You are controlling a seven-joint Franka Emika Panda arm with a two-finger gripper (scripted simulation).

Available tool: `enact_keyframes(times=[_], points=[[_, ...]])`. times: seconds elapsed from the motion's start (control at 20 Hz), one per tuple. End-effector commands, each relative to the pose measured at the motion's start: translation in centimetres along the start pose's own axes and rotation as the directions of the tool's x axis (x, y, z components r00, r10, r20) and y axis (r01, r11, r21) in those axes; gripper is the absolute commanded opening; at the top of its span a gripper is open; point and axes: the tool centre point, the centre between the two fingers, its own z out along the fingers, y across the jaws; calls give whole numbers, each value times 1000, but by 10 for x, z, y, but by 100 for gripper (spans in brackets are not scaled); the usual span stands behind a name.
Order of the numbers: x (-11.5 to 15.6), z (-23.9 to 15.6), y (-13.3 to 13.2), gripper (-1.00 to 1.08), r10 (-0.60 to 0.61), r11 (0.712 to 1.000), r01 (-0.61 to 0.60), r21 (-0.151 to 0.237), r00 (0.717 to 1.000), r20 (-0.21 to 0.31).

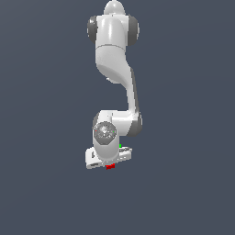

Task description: Stack the red cube on top of the green cube.

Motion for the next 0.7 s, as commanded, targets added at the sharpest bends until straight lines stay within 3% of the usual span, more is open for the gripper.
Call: enact_keyframes(times=[0.0,0.35,0.65], points=[[0,0,0,-100,0,1000,0,0,1000,0],[-1,-15,0,-100,0,1000,0,0,1000,0],[-1,-56,0,-100,0,1000,0,0,1000,0]])
